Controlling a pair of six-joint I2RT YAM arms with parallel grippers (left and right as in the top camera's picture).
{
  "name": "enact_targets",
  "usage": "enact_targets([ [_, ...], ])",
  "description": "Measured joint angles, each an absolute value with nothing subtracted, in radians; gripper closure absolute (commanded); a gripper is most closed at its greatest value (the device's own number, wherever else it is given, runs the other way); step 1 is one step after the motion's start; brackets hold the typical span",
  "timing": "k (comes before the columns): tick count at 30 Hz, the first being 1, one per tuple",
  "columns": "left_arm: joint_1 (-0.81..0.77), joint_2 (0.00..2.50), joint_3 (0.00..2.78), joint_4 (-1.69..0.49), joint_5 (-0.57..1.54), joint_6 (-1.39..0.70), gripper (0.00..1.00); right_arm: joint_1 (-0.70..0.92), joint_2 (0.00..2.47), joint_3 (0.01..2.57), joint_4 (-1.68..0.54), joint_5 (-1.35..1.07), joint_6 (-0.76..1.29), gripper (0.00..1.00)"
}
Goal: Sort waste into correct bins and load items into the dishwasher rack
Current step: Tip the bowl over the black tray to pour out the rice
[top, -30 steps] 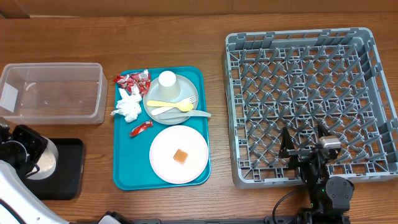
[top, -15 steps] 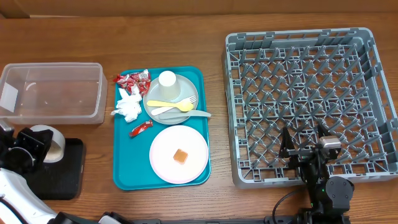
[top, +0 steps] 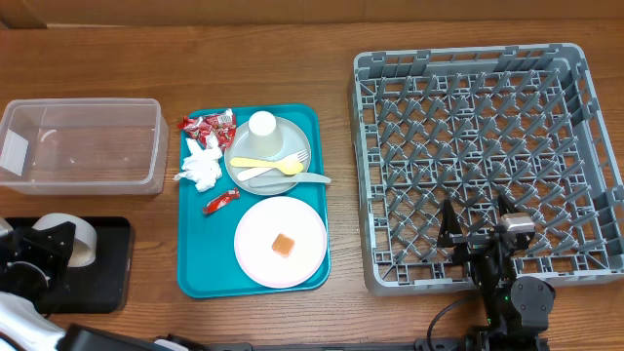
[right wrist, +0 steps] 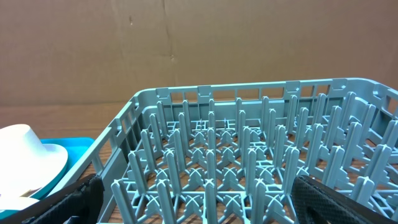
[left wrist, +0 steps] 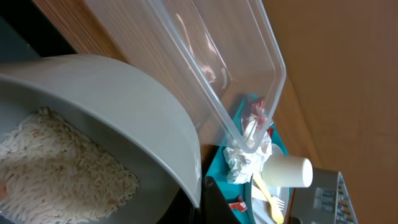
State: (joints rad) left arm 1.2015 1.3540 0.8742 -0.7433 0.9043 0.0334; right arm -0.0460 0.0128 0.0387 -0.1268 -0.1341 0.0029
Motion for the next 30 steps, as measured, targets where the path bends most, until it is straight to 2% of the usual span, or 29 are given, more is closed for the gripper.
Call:
enact_targets([
  [7,1.232,1.468,0.873,-0.682,1.089,0.132,0.96,-0.046,0.013,0.039,-0.128,-0.134,0.003,0.00],
  [17,1.232,1.537,0.871,-0.691,1.248,0.221,0.96,-0.046,0.013,0.039,-0.127,-0.134,0.003,0.00],
  [30,1.232,1.537,0.871,-0.822,1.295,0.332,0.96,-0.046,0.013,0.039,-0.127,-0.134,0.003,0.00],
])
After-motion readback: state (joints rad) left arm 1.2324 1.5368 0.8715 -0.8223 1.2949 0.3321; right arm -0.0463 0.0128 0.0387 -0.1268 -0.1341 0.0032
